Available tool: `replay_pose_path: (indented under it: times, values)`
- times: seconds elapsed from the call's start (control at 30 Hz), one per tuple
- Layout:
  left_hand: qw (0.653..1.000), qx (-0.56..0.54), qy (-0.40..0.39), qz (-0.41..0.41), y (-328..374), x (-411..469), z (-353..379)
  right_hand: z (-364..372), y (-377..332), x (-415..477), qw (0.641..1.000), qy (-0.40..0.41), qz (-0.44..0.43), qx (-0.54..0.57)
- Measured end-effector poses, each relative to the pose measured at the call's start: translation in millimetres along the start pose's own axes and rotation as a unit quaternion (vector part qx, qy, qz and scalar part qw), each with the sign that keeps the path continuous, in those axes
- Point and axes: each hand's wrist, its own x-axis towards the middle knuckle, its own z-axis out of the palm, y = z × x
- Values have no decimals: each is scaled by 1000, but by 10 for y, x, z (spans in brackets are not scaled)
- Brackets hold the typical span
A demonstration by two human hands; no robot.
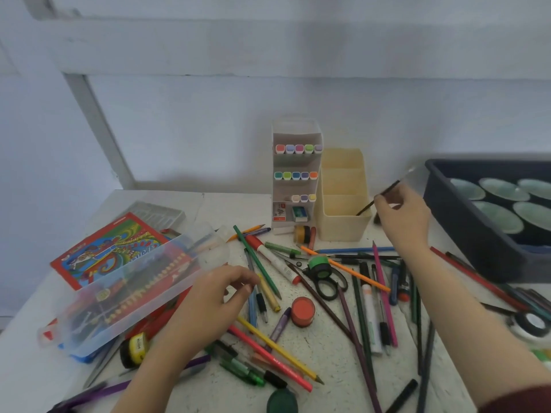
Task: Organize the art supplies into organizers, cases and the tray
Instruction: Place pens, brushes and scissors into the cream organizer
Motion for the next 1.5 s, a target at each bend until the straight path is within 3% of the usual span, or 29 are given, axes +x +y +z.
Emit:
replay_pose_path:
  times: [0.33,0.43,0.5,0.57,0.7,0.93,1.13,1.27,1.37,1.5]
  values:
    - [1000,5,-24,7,64,127,62,-79,202,-87,993,-30,106,47]
    - [999,12,-27,11,76,159,75,-91,261,-169,986,-72,147,38]
    - [999,25,-29,12,75,183,72,-70,277,-266,983,-144,110,-17]
    - [999,37,-28,9,76,211,58,-36,244,-356,973,-208,19,-96]
    - [997,63,-42,5,98,262,20,62,197,-377,924,-287,-126,-221]
    - [969,167,-180,43,190,279,-30,102,102,-327,902,-291,-179,-264]
    - [950,205,-221,88,170,352,40,101,100,-302,881,-354,-164,-266]
    - [947,214,-203,124,144,413,71,105,104,-307,880,-369,-146,-259]
    - [968,143,-160,128,147,423,40,44,113,-301,894,-380,-106,-213]
    - [985,43,-15,166,190,421,-84,-77,93,-298,911,-373,-75,-157]
